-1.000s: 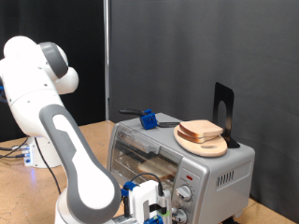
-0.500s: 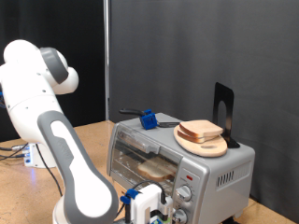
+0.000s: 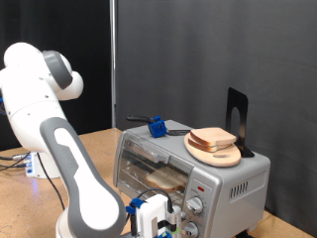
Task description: Make a piece of toast with the oven
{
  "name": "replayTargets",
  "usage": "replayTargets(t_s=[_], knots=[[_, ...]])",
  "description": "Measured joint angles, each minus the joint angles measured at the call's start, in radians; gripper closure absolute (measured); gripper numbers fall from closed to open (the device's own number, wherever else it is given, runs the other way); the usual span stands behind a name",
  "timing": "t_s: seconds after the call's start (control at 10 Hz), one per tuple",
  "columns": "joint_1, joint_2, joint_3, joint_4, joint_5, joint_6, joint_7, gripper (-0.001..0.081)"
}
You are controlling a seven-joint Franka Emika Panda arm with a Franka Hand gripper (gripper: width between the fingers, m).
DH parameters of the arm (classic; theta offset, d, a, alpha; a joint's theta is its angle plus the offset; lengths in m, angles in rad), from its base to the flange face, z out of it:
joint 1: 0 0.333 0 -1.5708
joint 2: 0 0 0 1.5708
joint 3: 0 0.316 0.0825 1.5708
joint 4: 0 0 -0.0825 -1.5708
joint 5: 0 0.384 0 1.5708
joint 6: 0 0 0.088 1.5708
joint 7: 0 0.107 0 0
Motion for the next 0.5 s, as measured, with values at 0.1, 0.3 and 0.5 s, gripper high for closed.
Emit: replayTargets(t_s=[0.1, 0.3, 0.5], knots=[[0.000, -0.008, 0.000, -0.011, 0.000, 0.039, -0.046, 0.0238], [-0.003, -0.033, 0.002, -0.034, 0.001, 0.073, -0.115, 0.0155], [-0.004, -0.049, 0.003, -0.038, 0.002, 0.073, -0.124, 0.0124]])
